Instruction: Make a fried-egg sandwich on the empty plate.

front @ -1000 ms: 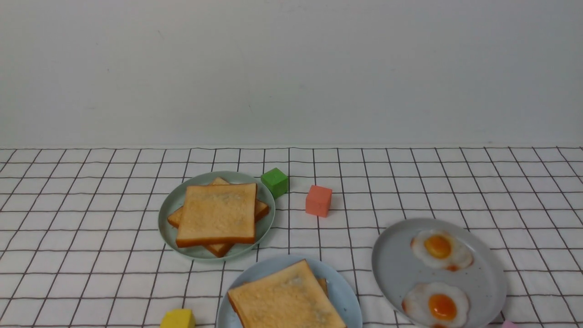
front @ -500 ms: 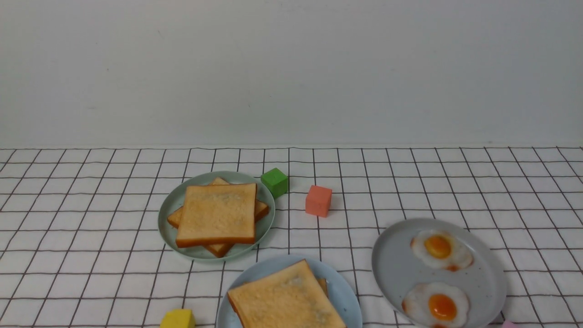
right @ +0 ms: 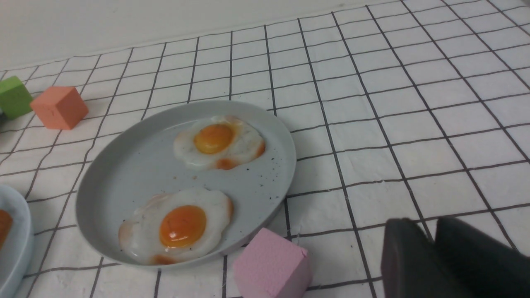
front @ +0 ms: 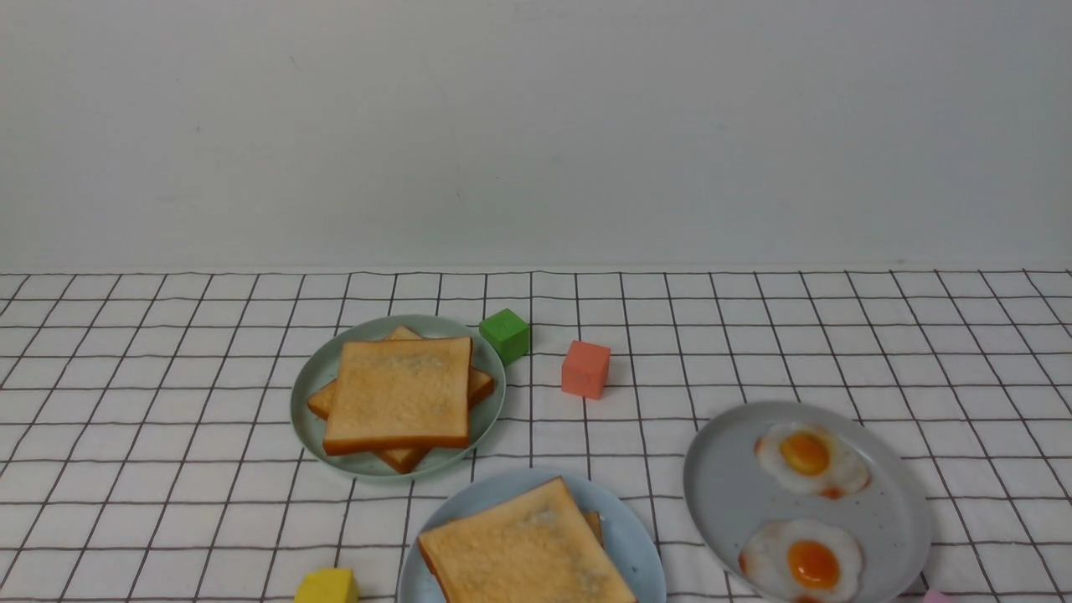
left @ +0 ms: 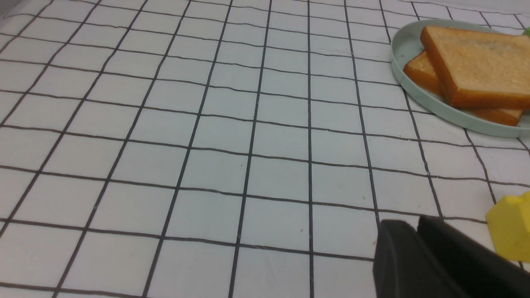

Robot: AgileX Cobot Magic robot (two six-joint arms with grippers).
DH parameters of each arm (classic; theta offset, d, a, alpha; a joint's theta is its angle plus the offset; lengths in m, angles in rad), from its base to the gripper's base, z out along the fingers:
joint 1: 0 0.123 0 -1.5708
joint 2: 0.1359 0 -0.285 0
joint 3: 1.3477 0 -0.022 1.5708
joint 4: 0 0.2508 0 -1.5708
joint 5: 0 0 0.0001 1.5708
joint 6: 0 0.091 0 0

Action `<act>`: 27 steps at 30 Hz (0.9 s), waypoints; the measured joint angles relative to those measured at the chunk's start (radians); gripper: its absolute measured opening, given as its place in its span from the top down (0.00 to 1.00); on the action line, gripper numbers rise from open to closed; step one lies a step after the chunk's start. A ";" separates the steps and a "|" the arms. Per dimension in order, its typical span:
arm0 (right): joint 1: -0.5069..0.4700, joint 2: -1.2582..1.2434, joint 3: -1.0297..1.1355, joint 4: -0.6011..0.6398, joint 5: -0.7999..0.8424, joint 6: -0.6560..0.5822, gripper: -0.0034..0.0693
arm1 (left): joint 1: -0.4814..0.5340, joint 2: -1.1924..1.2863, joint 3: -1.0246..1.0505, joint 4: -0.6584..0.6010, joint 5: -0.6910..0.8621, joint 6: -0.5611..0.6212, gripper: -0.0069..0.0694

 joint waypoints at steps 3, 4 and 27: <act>0.000 0.000 0.000 0.000 0.000 0.000 0.77 | 0.000 0.000 0.000 0.000 0.000 0.000 0.81; 0.000 0.000 0.000 0.000 0.000 0.000 0.77 | 0.000 0.000 0.000 0.000 0.000 0.000 0.81; 0.000 0.000 0.000 0.000 0.000 0.000 0.74 | 0.000 0.000 0.000 0.000 0.000 0.000 0.79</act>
